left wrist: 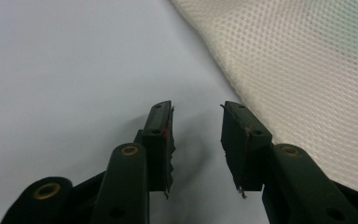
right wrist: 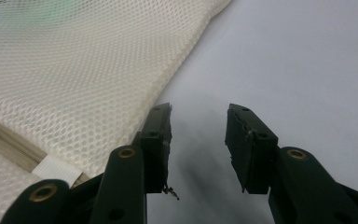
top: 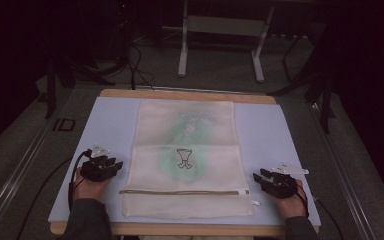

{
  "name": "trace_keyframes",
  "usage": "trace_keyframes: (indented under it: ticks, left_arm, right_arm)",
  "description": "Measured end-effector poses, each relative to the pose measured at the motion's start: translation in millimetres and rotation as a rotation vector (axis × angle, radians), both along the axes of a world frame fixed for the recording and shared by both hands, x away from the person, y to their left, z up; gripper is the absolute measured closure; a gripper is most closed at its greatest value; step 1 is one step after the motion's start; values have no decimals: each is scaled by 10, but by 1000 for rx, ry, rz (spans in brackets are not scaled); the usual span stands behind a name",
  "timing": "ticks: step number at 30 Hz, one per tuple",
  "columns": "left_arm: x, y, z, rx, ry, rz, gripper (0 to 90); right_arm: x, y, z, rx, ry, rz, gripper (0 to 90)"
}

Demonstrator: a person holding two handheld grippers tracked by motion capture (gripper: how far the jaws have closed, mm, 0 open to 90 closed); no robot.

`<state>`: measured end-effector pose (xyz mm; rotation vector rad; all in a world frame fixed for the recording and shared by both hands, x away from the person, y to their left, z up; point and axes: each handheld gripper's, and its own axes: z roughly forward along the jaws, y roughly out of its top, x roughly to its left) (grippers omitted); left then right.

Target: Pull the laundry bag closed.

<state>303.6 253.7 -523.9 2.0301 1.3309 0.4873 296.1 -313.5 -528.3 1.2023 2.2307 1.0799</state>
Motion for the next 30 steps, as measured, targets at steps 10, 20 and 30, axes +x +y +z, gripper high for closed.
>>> trace_keyframes:
  ticks: [10, 20, 30]
  left_arm:
    - [2, 5, -5, -11, 25, -30, 631]
    - [-57, -55, 60, 3, -34, -93, 634]
    - [-69, -50, 60, 3, -38, -102, 623]
  right_arm:
    - [-14, 114, -8, -42, 29, 66, 608]
    - [-27, 173, 45, -54, 31, 102, 609]
    - [-29, 241, 157, -63, 33, 152, 603]
